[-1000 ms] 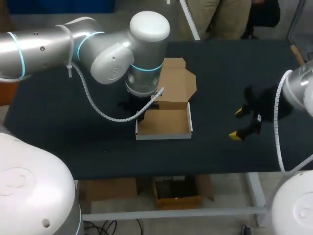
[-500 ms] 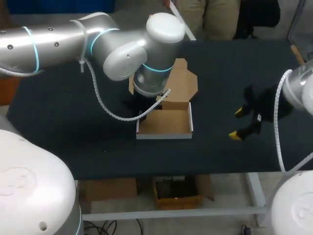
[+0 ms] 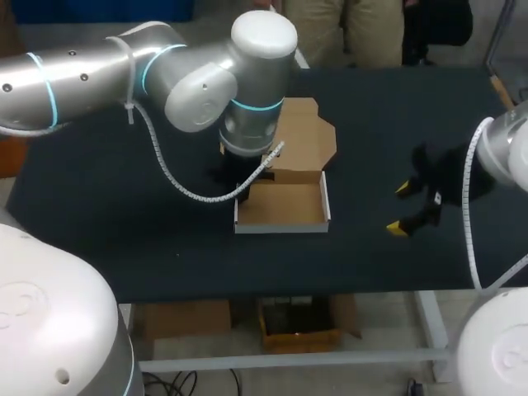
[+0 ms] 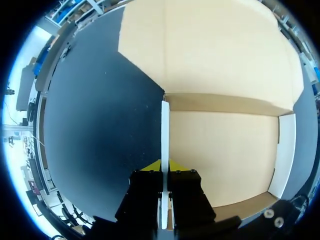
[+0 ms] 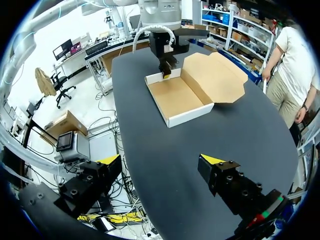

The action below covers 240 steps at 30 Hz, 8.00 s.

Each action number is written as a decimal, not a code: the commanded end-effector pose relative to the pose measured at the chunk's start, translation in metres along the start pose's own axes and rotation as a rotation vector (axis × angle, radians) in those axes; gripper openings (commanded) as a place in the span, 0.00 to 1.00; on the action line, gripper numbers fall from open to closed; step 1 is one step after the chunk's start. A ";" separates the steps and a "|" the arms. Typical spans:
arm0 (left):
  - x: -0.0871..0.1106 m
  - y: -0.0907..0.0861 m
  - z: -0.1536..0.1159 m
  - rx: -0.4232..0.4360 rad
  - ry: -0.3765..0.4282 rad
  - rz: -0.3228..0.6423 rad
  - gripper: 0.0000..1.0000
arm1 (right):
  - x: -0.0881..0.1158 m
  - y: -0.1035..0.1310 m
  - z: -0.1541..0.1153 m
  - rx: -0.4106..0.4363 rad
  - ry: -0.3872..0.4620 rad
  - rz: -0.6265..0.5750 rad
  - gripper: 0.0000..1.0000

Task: Assemble the packaging by folding the flat box into shape, placing the metal phone stand inside, and closing the box properly

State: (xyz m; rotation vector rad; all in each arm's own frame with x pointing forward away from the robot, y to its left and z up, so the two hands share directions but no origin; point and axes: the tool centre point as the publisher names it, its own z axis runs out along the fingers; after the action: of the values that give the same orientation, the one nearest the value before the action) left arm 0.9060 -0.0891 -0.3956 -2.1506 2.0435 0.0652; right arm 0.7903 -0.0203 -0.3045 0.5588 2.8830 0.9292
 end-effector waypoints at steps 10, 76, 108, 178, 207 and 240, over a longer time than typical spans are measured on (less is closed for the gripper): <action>-0.004 0.005 0.002 0.028 0.148 0.037 0.26 | 0.000 0.000 -0.001 -0.002 0.001 0.000 1.00; -0.129 0.084 -0.096 0.274 0.748 0.379 1.00 | -0.002 0.001 -0.002 -0.008 0.005 0.008 1.00; -0.157 0.086 -0.147 0.151 0.462 0.057 1.00 | -0.001 -0.044 -0.110 0.227 -0.238 0.577 1.00; -0.211 0.011 -0.086 0.019 0.347 -0.080 1.00 | -0.026 -0.072 -0.135 0.227 -0.339 0.882 1.00; -0.261 -0.066 -0.003 -0.120 0.358 -0.151 1.00 | -0.026 -0.072 -0.135 0.227 -0.339 0.882 1.00; -0.324 -0.148 0.040 -0.166 0.273 -0.197 1.00 | -0.026 -0.072 -0.135 0.227 -0.339 0.882 1.00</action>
State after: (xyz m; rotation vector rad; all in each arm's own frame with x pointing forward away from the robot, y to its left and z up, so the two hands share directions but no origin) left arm 1.0303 0.2378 -0.3713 -2.5361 1.9717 -0.1862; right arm 0.7692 -0.1581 -0.2382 1.8742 2.3957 0.4634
